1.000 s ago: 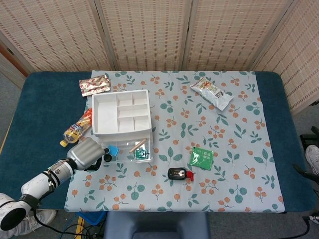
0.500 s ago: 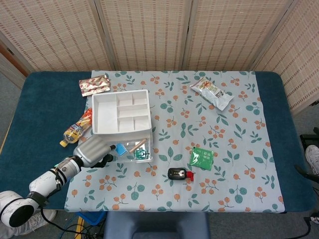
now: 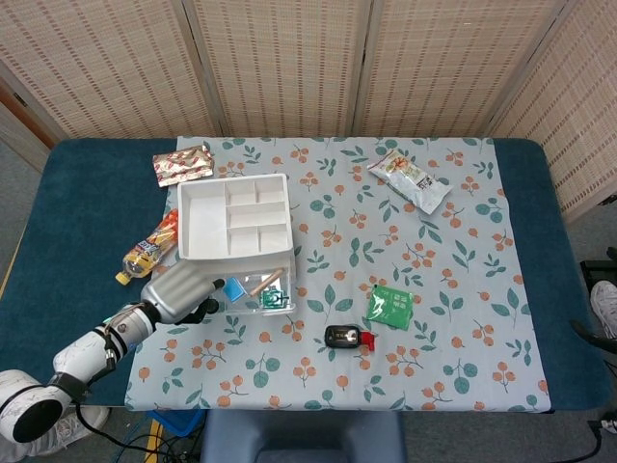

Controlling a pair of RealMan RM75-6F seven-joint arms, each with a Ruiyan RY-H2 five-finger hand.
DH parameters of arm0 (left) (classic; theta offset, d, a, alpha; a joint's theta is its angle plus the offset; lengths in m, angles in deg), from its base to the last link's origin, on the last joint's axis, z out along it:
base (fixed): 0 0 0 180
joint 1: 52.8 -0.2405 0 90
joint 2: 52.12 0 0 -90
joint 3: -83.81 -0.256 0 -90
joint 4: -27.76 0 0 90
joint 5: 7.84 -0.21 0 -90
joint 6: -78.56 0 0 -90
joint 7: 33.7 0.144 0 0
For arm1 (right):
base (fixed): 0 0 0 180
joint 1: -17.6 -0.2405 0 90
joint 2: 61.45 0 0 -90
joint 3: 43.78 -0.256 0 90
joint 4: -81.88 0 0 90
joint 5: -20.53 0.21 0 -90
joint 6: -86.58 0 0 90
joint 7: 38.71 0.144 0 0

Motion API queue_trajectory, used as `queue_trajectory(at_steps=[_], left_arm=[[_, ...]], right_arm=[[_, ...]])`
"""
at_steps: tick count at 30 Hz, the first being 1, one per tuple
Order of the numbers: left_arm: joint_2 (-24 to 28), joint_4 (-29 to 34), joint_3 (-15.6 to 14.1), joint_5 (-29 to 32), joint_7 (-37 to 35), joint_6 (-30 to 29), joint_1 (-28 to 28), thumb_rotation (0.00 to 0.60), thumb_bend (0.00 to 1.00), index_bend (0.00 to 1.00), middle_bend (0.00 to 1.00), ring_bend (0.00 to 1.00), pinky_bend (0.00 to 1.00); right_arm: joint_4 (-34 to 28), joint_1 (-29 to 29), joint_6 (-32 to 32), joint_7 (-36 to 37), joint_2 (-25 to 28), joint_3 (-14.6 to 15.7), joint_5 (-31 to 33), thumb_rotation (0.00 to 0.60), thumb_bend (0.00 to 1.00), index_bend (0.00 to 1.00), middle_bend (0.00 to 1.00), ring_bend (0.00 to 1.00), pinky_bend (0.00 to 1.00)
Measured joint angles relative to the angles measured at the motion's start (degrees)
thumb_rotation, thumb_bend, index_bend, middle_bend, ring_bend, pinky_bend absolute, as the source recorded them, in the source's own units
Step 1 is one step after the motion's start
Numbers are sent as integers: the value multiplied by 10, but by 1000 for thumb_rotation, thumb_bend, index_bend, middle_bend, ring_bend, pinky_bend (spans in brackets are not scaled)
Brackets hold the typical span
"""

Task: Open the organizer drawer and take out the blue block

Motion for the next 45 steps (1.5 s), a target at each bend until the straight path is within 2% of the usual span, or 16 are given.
queue_trajectory(at_steps=[9,25,45], left_arm=[[-5,3,-14,18,13,17,9,247,844,306,970,1000,1000],[-24,-5,3,10,-9,8,18,247,844,300,970,1000,1000],[-32,-10,9,0,-22,2,21,248,844,273,970,1000,1000]], right_arm=[[3,0,0,2,-2,1,-2,600,129,2,127,0,57],[9,4,0,7,-4,0,3,600,129,1,127,0,58],[15,7,2,12,-5,0,5,600,129,1,127,0,58]])
